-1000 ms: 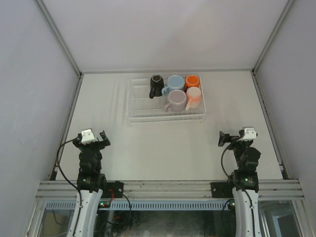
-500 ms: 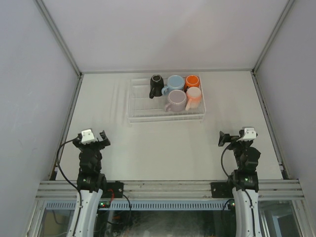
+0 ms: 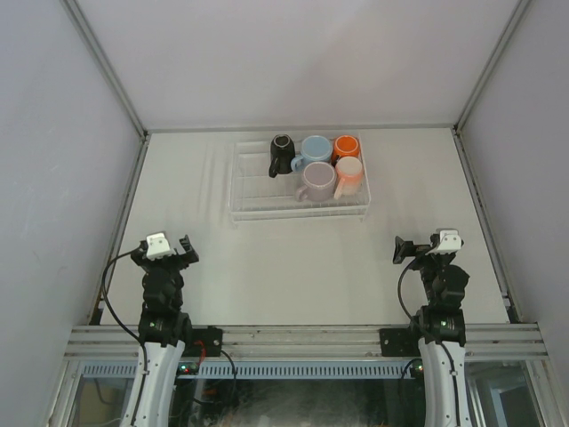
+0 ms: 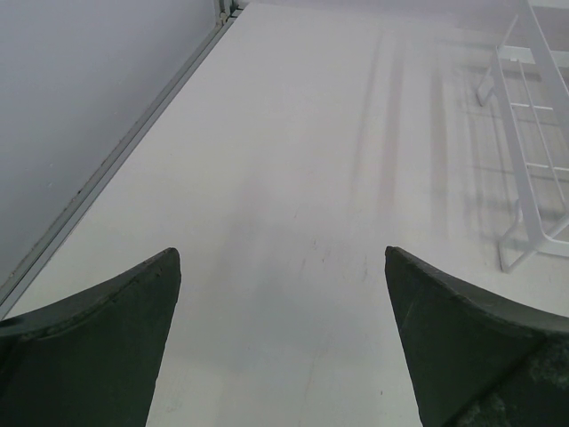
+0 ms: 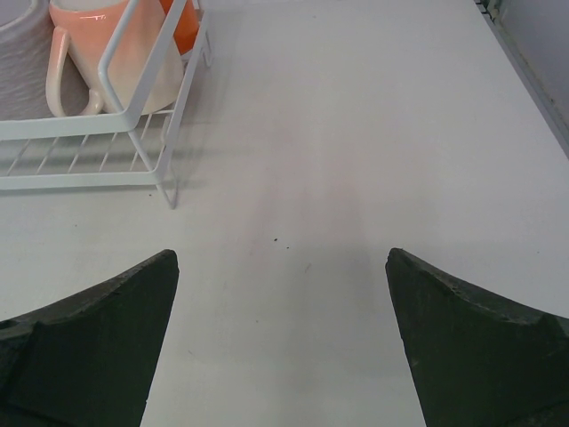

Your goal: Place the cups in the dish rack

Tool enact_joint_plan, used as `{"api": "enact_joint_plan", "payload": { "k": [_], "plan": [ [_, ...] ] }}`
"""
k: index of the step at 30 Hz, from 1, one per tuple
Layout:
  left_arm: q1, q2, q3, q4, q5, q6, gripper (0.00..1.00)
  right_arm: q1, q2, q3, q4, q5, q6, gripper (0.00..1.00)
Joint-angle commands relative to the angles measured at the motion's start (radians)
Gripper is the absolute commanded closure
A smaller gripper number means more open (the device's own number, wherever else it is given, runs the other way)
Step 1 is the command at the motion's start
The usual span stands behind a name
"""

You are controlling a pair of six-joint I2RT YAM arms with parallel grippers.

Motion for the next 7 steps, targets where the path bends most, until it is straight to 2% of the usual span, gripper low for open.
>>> {"api": "enact_joint_plan", "payload": {
  "k": [1, 7],
  "plan": [
    [0.007, -0.152, -0.090, -0.008, 0.014, 0.015, 0.00, 0.004, -0.005, -0.045, -0.010, -0.001, -0.003, 0.00],
    [0.007, -0.152, -0.090, -0.008, 0.014, 0.015, 0.00, 0.008, 0.012, -0.041, -0.003, 0.004, -0.003, 0.00]
  ]
}}
